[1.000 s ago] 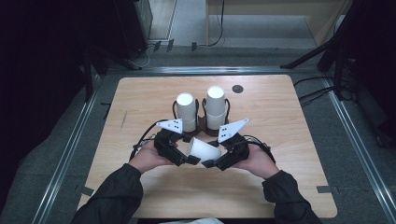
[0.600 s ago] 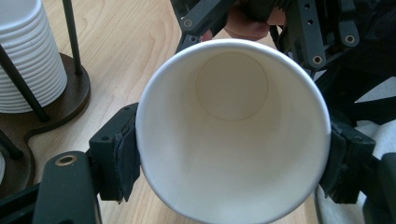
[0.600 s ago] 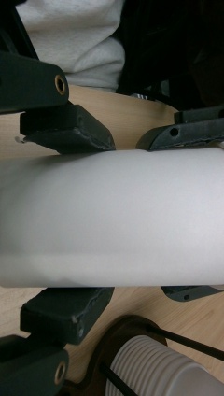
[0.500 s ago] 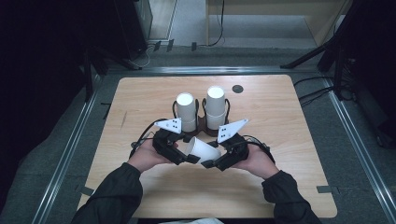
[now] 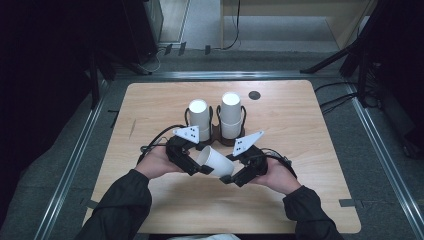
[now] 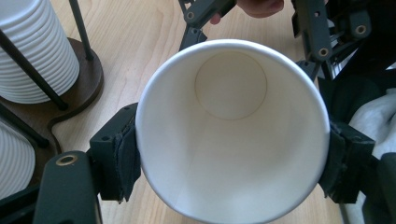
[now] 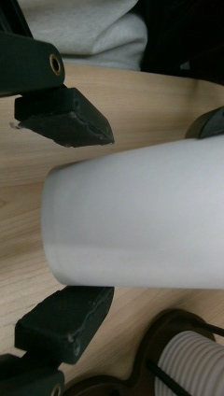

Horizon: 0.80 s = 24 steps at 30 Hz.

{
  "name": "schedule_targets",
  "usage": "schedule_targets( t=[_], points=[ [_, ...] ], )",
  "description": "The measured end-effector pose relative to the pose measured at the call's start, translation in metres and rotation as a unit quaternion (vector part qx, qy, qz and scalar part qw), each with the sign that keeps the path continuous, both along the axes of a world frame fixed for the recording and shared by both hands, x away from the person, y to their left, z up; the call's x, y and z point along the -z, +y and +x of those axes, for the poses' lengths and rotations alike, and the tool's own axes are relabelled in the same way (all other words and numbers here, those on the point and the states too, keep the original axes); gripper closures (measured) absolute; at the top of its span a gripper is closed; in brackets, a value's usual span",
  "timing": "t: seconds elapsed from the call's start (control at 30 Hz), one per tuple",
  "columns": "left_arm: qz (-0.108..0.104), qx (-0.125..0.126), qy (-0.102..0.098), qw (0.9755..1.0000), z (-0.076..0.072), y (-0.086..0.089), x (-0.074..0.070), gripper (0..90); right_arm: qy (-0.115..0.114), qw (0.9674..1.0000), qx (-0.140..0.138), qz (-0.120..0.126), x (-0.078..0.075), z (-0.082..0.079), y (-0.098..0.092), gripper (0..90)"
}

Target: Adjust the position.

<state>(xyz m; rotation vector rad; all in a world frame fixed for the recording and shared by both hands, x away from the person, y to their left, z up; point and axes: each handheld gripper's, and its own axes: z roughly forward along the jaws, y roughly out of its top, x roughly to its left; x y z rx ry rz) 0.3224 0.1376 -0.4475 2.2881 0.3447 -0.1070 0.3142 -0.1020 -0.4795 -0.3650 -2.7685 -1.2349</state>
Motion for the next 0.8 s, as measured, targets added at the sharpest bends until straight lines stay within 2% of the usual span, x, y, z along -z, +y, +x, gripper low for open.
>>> schedule_targets(
  t=[0.17, 0.23, 0.33, 0.4, 0.47, 0.6, 0.8],
  points=[
    [0.04, 0.017, 0.001, 0.999, 0.003, -0.008, 0.002, 22.0, 0.0, 0.9999, 0.007, -0.011, 0.006, 0.0, -0.001, 23.0],
    [0.048, 0.019, -0.001, 0.9986, 0.003, -0.011, 0.004, 21.9, -0.002, 0.9999, 0.008, -0.013, 0.008, 0.0, -0.001, 23.0],
    [0.069, 0.022, -0.003, 0.9974, 0.004, -0.016, 0.006, 21.8, -0.001, 0.9998, 0.009, -0.019, 0.012, 0.0, 0.001, 23.0],
    [0.09, 0.023, -0.007, 0.9957, 0.004, -0.02, 0.007, 21.8, -0.003, 0.9996, 0.008, -0.025, 0.015, 0.0, 0.003, 23.1],
    [0.098, 0.025, 0.004, 0.9949, 0.005, -0.022, 0.01, 21.8, -0.005, 0.9995, 0.006, -0.03, 0.019, 0.001, 0.005, 23.2],
    [0.117, 0.024, 0.01, 0.9928, 0.004, -0.024, 0.014, 21.7, 0.0, 0.9993, 0.001, -0.036, 0.024, 0.001, 0.012, 23.8],
    [0.131, 0.026, 0.006, 0.9911, 0.003, -0.026, 0.016, 21.3, 0.004, 0.9992, -0.009, -0.039, 0.033, 0.001, 0.022, 27.8]
  ],
)
